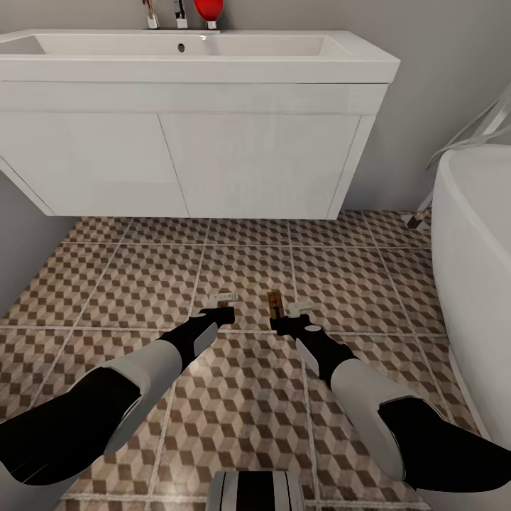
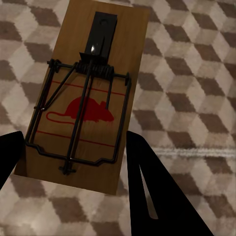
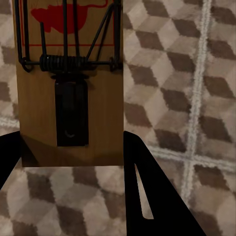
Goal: Take the four mousetraps from the cabinet in the bathroom and place them on the bathroom floor. Make sure all four end up on the same floor surface, and ensure that at least two of them are either under or directly next to the same bathroom sink.
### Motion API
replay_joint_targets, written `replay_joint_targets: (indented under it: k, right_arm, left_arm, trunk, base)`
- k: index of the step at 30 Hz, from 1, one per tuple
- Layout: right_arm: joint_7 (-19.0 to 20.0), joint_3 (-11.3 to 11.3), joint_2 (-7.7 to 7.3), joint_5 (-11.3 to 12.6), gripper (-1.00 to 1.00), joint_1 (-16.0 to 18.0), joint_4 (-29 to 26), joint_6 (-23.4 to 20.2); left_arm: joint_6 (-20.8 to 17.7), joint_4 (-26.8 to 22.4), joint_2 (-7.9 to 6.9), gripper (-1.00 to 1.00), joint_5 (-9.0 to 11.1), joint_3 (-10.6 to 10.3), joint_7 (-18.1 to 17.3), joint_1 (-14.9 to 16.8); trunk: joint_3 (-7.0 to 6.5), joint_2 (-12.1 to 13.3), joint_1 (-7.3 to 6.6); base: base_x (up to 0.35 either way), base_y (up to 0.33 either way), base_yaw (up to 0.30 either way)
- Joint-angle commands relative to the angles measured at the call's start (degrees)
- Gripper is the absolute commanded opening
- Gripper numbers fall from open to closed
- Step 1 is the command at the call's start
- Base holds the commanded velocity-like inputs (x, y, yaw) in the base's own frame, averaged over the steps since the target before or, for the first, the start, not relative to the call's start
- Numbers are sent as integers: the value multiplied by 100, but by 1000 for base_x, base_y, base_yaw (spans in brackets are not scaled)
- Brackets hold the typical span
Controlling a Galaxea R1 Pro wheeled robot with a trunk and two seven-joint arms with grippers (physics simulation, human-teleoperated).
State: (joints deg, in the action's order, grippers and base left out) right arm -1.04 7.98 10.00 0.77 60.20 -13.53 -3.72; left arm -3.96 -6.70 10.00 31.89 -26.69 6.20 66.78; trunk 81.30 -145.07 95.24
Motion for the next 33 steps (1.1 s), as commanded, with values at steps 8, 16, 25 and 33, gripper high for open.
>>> replay_joint_targets:
  k: [8,16,25,33]
  right_arm:
    - [-24,23,0,14,-100,1,4,-39]
    - [-28,21,0,15,-100,1,9,-41]
    - [-28,19,0,17,-100,1,8,-41]
    - [-28,12,0,18,-100,1,8,-41]
  left_arm:
    - [-16,-7,0,-100,35,-29,13,2]
    - [-2,-12,0,-100,37,-29,13,2]
    - [0,-16,0,-100,37,-29,13,2]
    - [0,-16,0,-100,37,-29,13,2]
  trunk:
    - [4,-1,-1]
    - [4,-1,-1]
    - [4,-1,-1]
    - [4,-1,-1]
  base:
    - [0,0,0]
    - [0,0,0]
    - [0,0,0]
    - [0,0,0]
